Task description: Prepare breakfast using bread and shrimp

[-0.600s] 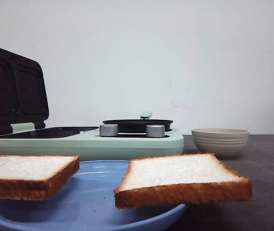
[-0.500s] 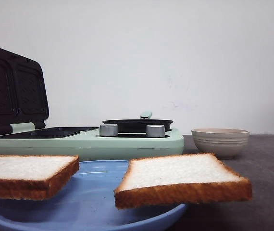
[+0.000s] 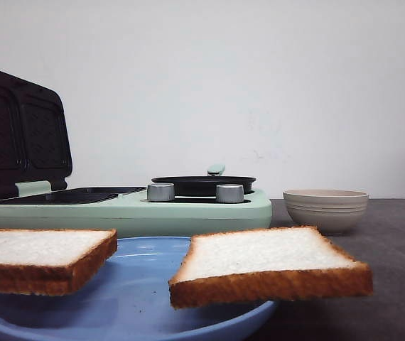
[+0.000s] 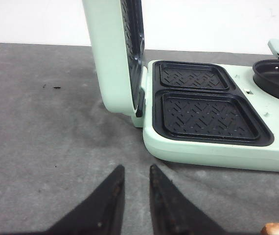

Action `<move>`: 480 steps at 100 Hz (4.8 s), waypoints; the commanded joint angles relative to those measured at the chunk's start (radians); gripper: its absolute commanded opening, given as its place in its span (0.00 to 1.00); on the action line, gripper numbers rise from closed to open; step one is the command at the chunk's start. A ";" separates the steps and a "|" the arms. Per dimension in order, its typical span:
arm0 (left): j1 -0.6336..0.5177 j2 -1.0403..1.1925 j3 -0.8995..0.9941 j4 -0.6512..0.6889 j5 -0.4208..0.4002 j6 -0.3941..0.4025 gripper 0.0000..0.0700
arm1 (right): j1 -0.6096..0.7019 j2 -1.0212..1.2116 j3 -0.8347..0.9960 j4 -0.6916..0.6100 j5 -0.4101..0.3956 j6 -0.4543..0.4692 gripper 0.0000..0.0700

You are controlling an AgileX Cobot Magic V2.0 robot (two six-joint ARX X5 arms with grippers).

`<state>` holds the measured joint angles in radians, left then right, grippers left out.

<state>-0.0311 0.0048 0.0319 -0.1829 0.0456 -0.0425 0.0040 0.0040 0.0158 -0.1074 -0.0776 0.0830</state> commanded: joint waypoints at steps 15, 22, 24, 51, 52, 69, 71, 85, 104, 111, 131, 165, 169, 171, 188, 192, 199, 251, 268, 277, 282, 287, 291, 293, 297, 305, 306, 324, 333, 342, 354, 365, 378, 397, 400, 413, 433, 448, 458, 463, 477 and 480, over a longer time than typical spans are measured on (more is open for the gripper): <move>0.000 0.000 -0.018 -0.004 0.004 0.005 0.04 | 0.000 0.000 -0.003 0.010 0.000 0.011 0.00; 0.000 0.000 -0.018 -0.004 0.004 0.005 0.04 | 0.000 0.000 -0.003 0.010 -0.002 0.011 0.00; 0.000 0.000 -0.018 -0.004 0.004 0.005 0.04 | 0.000 0.000 -0.003 0.009 -0.002 0.011 0.00; 0.000 0.000 -0.018 -0.004 0.004 0.005 0.04 | 0.000 0.000 -0.003 0.009 0.000 0.011 0.00; 0.000 0.000 -0.018 -0.004 0.004 0.005 0.04 | 0.000 0.000 -0.003 0.009 0.000 0.011 0.00; 0.000 0.000 -0.018 -0.004 0.004 0.005 0.04 | 0.000 0.000 -0.003 0.009 -0.001 0.011 0.00; 0.000 0.000 -0.018 -0.004 0.004 0.005 0.04 | 0.000 0.000 -0.003 0.009 -0.001 0.011 0.00; 0.000 0.000 -0.018 -0.004 0.004 0.005 0.04 | 0.000 0.000 -0.003 0.010 0.000 0.011 0.00; 0.000 0.000 -0.018 -0.004 0.004 0.005 0.04 | 0.000 0.000 -0.003 0.009 -0.001 0.011 0.00; 0.000 0.000 -0.018 -0.004 0.004 0.005 0.04 | 0.000 0.000 -0.003 0.009 -0.001 0.011 0.00; 0.000 0.000 -0.018 -0.004 0.004 0.005 0.04 | 0.000 0.000 -0.003 0.009 -0.001 0.011 0.00; 0.000 0.000 -0.018 -0.004 0.004 0.005 0.04 | 0.000 0.000 -0.003 0.009 -0.001 0.011 0.00; 0.000 0.000 -0.018 -0.004 0.004 0.005 0.04 | 0.000 0.000 -0.003 0.009 -0.001 0.011 0.00; 0.000 0.000 -0.018 -0.004 0.004 0.005 0.04 | 0.000 0.000 -0.003 0.009 -0.001 0.011 0.00; 0.000 0.000 -0.018 -0.004 0.004 0.005 0.04 | 0.000 0.000 -0.003 0.006 -0.001 0.011 0.00; 0.000 0.000 -0.018 -0.004 0.004 0.005 0.04 | 0.000 0.000 -0.003 0.005 -0.001 0.011 0.00; 0.000 0.000 -0.018 -0.004 0.004 0.005 0.04 | 0.000 0.000 -0.003 0.003 -0.001 0.011 0.00; 0.000 0.000 -0.018 -0.004 0.006 0.000 0.04 | 0.000 0.000 -0.003 0.002 -0.001 0.011 0.00; 0.000 0.000 -0.018 -0.004 0.007 -0.003 0.04 | 0.000 0.000 -0.003 0.002 -0.001 0.011 0.00; 0.000 0.000 -0.018 -0.004 0.007 -0.018 0.04 | 0.000 0.000 -0.003 0.001 0.000 0.012 0.00; 0.000 0.000 -0.018 -0.004 0.006 -0.033 0.04 | 0.000 0.000 -0.003 0.001 0.000 0.012 0.00; 0.000 0.000 -0.018 -0.004 0.006 -0.034 0.03 | 0.000 0.000 -0.003 0.001 0.000 0.011 0.00; 0.000 0.000 -0.018 -0.004 0.006 -0.034 0.01 | 0.000 0.000 -0.003 0.001 0.000 0.012 0.00; 0.000 0.000 -0.018 -0.004 0.006 -0.034 0.02 | 0.000 0.000 -0.003 0.001 0.000 0.011 0.00; 0.000 0.000 -0.018 -0.004 0.006 -0.034 0.02 | 0.000 0.000 -0.003 0.001 0.000 0.012 0.00; 0.000 0.000 -0.018 -0.004 0.006 -0.034 0.02 | 0.000 0.000 -0.003 0.001 0.000 0.012 0.00; 0.000 0.000 -0.018 -0.004 0.006 -0.034 0.02 | 0.000 0.000 -0.003 0.001 0.000 0.012 0.00; 0.000 0.000 -0.018 -0.004 0.006 -0.066 0.02 | 0.000 0.000 -0.003 0.001 -0.001 0.025 0.00; 0.000 0.000 -0.018 -0.005 0.004 -0.106 0.02 | 0.000 0.000 -0.003 0.001 0.000 0.050 0.00; 0.000 0.000 -0.018 -0.005 0.003 -0.112 0.02 | 0.000 0.000 -0.003 -0.002 0.000 0.055 0.00; 0.000 0.000 -0.018 -0.005 0.002 -0.113 0.02 | 0.000 0.000 -0.003 -0.008 0.000 0.057 0.00; 0.000 0.000 -0.018 -0.005 0.003 -0.113 0.02 | 0.000 0.000 -0.003 -0.013 0.000 0.057 0.00; 0.000 0.000 -0.018 -0.005 0.003 -0.113 0.02 | 0.000 0.000 -0.003 -0.015 0.000 0.057 0.00; 0.000 0.000 -0.018 -0.004 0.003 -0.112 0.02 | 0.000 0.000 -0.003 -0.017 0.000 0.057 0.00; 0.000 0.000 -0.018 -0.005 0.003 -0.112 0.02 | 0.000 0.000 -0.003 -0.017 0.000 0.056 0.00; 0.000 0.000 -0.018 -0.005 0.002 -0.103 0.02 | 0.000 0.000 -0.003 -0.017 0.000 0.056 0.00; 0.000 0.000 -0.018 -0.006 -0.032 -0.070 0.02 | 0.000 0.000 -0.003 -0.017 0.001 0.054 0.00; 0.000 0.000 -0.018 -0.006 -0.035 -0.070 0.02 | 0.000 0.000 -0.003 -0.017 0.000 0.041 0.00; 0.000 0.000 -0.018 -0.006 -0.035 -0.070 0.02 | 0.000 0.000 -0.003 -0.017 0.000 0.041 0.00; 0.000 0.000 -0.018 -0.006 -0.035 -0.070 0.02 | 0.000 0.000 -0.003 -0.017 -0.001 0.041 0.00; 0.000 0.000 -0.018 -0.006 -0.023 -0.071 0.02 | 0.000 0.000 -0.003 -0.016 -0.007 0.042 0.00; 0.000 0.000 -0.018 -0.006 -0.019 -0.071 0.02 | 0.000 0.000 -0.003 -0.016 -0.013 0.041 0.00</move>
<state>-0.0311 0.0048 0.0319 -0.1841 0.0193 -0.1219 0.0040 0.0040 0.0158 -0.1303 -0.0807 0.1276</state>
